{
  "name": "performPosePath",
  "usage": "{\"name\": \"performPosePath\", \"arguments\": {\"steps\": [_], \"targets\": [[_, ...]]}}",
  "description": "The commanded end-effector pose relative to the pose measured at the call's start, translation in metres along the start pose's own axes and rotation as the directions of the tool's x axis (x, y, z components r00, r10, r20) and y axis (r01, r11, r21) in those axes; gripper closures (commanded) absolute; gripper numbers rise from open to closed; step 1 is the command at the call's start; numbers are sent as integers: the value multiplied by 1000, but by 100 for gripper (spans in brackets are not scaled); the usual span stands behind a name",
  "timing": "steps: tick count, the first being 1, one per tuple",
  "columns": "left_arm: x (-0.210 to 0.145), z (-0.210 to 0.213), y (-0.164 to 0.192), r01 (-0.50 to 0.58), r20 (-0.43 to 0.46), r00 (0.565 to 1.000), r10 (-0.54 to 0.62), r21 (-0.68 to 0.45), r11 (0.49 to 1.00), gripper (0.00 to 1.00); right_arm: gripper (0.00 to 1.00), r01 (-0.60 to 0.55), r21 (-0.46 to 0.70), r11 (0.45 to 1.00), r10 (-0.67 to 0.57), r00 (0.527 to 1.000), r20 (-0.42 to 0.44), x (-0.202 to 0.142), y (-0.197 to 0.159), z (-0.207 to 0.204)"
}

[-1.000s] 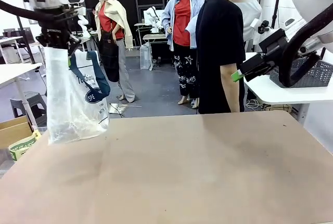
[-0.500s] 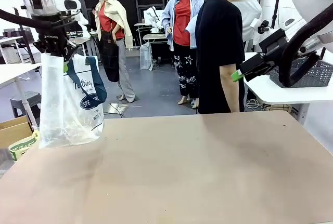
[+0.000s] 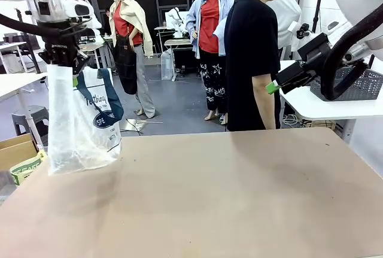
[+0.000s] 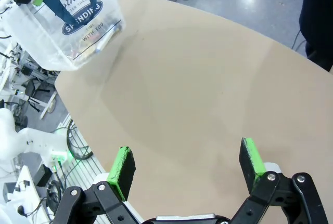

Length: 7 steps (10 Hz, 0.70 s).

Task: Transfer purchased items from the store into the shopping bag.
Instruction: Move the Reusable shopping bag to the right side of the table.

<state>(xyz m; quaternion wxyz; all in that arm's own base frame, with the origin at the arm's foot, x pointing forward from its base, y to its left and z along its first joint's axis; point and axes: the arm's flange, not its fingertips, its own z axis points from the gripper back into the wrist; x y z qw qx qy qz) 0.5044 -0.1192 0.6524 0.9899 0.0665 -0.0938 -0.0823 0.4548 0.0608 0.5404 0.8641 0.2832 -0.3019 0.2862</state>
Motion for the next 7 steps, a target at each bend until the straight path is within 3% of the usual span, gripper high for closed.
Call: {"name": "performPosePath", "arguments": {"steps": [1,7], "targets": [[-2,4,24,-36,57,998,36,14,999,100,0,-3,0,1000,3,1000,-4,1,0,0],[10,-19,93,-68,119,990,76,-66,995,100,0,-3,0,1000,3,1000,-4,1,0,0]]}}
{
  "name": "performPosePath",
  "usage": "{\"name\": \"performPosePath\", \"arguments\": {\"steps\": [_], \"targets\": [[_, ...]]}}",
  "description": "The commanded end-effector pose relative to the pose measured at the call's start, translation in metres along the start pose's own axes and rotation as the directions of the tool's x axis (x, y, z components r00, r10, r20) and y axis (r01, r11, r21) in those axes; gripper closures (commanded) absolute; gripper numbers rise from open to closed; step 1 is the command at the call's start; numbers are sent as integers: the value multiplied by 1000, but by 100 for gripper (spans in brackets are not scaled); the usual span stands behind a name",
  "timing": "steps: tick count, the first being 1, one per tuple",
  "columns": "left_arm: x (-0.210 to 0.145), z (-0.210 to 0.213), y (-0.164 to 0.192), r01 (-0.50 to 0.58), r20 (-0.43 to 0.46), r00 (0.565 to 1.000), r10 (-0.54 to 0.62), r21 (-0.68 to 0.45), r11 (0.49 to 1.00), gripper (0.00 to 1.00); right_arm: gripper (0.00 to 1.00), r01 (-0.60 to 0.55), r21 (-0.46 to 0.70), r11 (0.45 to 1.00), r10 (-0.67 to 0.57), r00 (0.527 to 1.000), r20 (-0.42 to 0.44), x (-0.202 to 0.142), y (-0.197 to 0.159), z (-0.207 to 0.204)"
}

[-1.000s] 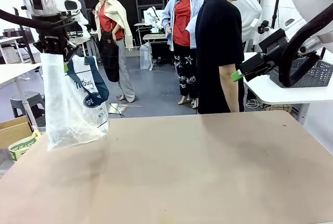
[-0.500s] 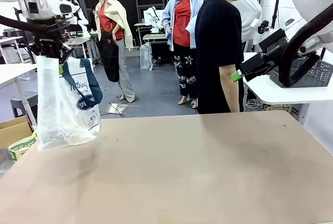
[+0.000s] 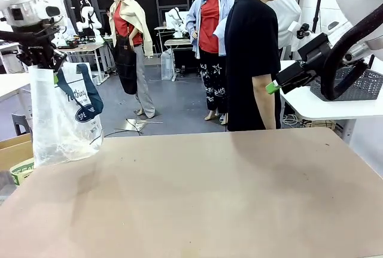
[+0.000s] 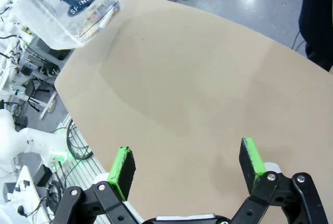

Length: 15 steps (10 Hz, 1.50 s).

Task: Transfer purchased items from the store into the shopping bag.
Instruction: Move the Reusable shopping bag to the right side of the table.

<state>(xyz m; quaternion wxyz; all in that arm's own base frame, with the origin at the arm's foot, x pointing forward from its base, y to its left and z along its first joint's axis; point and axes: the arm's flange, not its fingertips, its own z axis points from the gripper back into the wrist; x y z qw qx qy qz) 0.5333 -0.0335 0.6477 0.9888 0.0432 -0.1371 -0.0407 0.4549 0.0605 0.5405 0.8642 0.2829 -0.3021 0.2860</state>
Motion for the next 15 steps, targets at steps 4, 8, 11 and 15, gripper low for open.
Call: {"name": "performPosePath", "arguments": {"steps": [4,8,11,15], "targets": [[-2,-30,39,42,57,998,-38,-61,997,100,0,-4,1,1000,4,1000,-4,1,0,0],[-17,-55,64,47,67,997,-44,-42,998,100,0,-4,1,1000,4,1000,-4,1,0,0],[-40,-77,67,106,57,993,-104,-33,994,100,0,-4,1,1000,4,1000,-4,1,0,0],[-57,-89,72,47,11,999,-47,-38,998,100,0,-4,1,1000,4,1000,-4,1,0,0]]}}
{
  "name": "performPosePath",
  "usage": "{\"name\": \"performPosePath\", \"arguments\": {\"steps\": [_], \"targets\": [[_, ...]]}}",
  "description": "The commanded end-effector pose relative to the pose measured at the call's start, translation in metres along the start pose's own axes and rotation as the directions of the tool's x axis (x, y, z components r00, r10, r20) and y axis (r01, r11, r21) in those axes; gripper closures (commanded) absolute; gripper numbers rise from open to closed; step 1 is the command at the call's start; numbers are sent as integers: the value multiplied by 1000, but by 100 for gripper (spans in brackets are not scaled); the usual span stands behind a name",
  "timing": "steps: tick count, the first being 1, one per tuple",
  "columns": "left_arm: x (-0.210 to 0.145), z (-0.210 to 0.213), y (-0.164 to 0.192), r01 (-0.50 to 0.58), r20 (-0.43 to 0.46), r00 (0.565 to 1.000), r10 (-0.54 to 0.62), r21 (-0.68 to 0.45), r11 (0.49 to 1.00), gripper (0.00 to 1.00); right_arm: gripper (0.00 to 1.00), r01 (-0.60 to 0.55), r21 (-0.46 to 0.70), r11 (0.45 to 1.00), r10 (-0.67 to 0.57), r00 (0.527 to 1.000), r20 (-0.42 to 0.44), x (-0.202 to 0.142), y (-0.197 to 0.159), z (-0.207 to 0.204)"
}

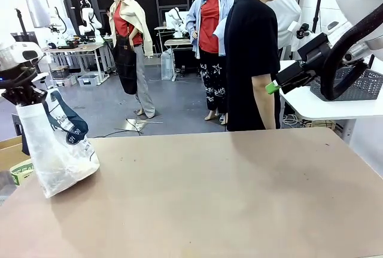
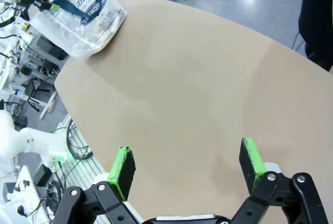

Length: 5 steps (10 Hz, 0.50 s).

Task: Transfer purchased items from the store into the shopping bag.
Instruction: Move the Reusable shopping bag to the right side of the table.

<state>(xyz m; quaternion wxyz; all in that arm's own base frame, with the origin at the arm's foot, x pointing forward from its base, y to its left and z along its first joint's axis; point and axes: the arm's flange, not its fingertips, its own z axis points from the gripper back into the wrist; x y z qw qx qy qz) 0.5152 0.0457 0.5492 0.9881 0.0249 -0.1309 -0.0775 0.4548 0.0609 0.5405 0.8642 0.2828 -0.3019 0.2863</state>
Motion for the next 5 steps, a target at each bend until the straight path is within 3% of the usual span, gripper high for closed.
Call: {"name": "performPosePath", "arguments": {"steps": [1,5], "targets": [[3,0,-2,7,2,1000,-7,0,1000,100,0,-3,1,1000,3,1000,-4,1,0,0],[3,0,-2,7,2,1000,-7,0,1000,100,0,-3,1,1000,3,1000,-4,1,0,0]]}}
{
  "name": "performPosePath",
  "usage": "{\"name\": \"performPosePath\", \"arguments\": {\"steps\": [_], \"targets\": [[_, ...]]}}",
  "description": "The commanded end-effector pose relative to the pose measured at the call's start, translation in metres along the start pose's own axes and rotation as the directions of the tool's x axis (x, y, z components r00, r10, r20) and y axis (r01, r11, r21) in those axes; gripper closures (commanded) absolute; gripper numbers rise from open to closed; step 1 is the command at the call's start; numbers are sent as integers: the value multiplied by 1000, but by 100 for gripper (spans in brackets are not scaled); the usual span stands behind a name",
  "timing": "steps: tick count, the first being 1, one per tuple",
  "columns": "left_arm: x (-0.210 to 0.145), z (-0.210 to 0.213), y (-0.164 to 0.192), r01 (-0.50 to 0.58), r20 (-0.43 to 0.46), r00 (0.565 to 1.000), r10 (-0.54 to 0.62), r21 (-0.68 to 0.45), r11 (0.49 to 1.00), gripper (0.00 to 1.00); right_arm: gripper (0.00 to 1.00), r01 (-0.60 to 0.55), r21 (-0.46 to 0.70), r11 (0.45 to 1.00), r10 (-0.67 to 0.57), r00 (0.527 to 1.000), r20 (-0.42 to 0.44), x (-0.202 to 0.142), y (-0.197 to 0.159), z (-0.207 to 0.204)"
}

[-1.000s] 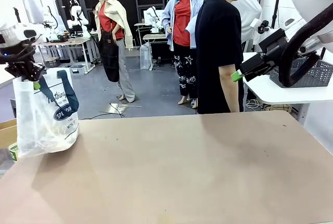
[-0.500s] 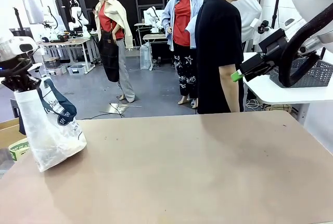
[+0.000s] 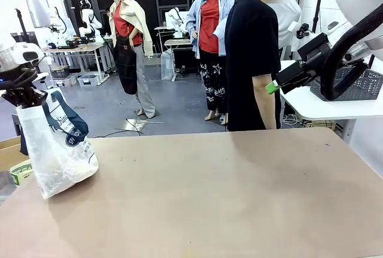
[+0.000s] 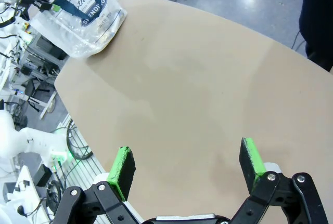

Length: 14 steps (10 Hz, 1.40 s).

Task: Transfer purchased items from the store into the shopping bag.
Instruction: Move the Reusable shopping bag to the right side of the table.

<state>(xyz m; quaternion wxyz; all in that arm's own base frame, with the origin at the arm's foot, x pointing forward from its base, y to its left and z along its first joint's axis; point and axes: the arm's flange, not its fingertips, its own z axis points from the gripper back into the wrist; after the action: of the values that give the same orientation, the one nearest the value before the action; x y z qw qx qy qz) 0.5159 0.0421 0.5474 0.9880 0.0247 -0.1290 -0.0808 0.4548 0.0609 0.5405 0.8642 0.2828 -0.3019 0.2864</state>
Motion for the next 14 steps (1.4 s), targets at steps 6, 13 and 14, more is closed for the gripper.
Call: {"name": "performPosePath", "arguments": {"steps": [6,13,14], "targets": [[2,2,1,1,6,1000,-1,2,1000,100,0,-3,1,1000,3,1000,-4,1,0,0],[-1,1,1,-9,-9,1000,9,-3,1000,29,0,-3,1,1000,3,1000,-4,1,0,0],[-1,1,1,-8,-10,1000,8,-3,1000,9,0,-3,1,1000,3,1000,-4,1,0,0]]}}
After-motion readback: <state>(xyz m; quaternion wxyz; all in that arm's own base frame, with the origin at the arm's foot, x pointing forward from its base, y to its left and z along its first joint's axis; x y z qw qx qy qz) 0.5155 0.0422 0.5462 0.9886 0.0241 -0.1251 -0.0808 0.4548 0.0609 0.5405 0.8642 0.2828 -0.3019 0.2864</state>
